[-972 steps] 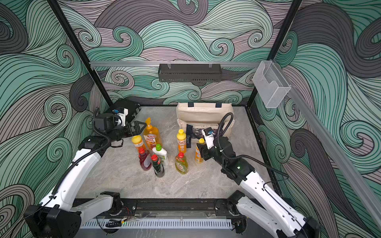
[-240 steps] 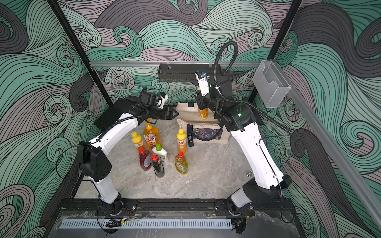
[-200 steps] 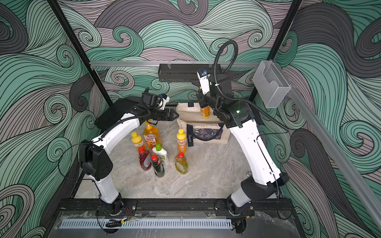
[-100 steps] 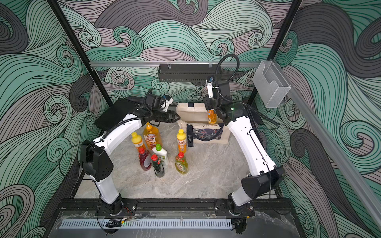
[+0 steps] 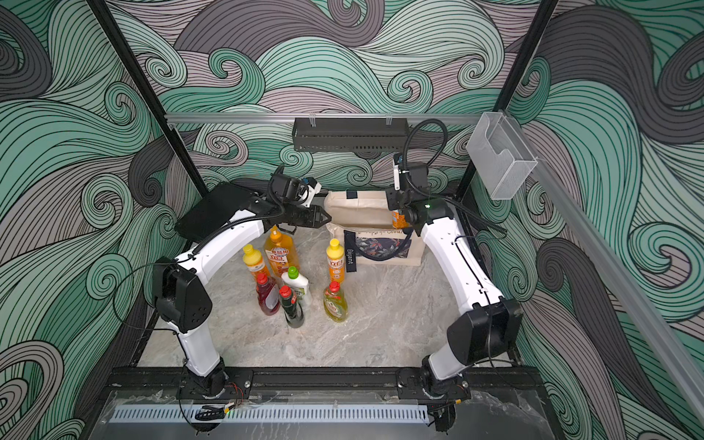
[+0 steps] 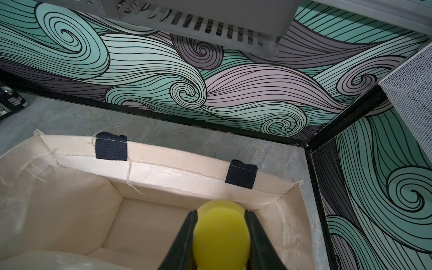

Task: Pack dish soap into the shopping bag
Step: Place the bottle of dish soap in the shopping bag.

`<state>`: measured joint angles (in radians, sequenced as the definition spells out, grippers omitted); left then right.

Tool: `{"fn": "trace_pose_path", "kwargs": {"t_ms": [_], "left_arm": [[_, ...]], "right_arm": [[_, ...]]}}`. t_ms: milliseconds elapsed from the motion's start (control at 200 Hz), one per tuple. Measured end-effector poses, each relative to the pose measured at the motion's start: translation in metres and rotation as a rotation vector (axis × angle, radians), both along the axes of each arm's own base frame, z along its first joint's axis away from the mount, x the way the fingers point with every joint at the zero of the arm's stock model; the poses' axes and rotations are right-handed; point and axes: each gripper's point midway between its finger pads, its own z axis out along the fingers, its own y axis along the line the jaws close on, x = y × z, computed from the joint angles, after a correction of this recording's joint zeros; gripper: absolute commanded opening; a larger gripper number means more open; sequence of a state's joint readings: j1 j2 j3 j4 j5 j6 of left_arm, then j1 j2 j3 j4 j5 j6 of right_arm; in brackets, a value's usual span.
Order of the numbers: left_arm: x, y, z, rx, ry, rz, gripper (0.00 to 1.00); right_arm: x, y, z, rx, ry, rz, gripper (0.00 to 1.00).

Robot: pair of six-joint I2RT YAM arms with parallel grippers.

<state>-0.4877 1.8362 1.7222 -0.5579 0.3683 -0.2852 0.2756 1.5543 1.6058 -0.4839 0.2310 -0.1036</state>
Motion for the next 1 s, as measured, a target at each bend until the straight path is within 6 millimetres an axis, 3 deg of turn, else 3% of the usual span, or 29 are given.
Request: {"fn": "trace_pose_path", "kwargs": {"t_ms": [175, 420, 545, 856, 1001], "left_arm": [[-0.002, 0.001, -0.002, 0.01, 0.003, -0.008, 0.35], [-0.003, 0.001, -0.004, 0.016, 0.01, -0.013, 0.34], [-0.004, 0.002, -0.004, 0.018, 0.012, -0.014, 0.33], [-0.006, 0.0, -0.003, 0.017, 0.01, -0.024, 0.32], [-0.007, -0.002, -0.003, 0.014, 0.011, -0.03, 0.31]], "right_arm": [[0.005, -0.006, -0.012, 0.013, -0.002, -0.019, 0.0], [0.011, -0.036, -0.032, 0.051, -0.012, -0.087, 0.0], [0.01, -0.038, -0.043, 0.05, 0.002, -0.089, 0.0], [0.012, -0.046, -0.03, 0.082, -0.06, -0.1, 0.0], [0.012, -0.051, -0.034, 0.086, -0.066, -0.112, 0.0]]}}
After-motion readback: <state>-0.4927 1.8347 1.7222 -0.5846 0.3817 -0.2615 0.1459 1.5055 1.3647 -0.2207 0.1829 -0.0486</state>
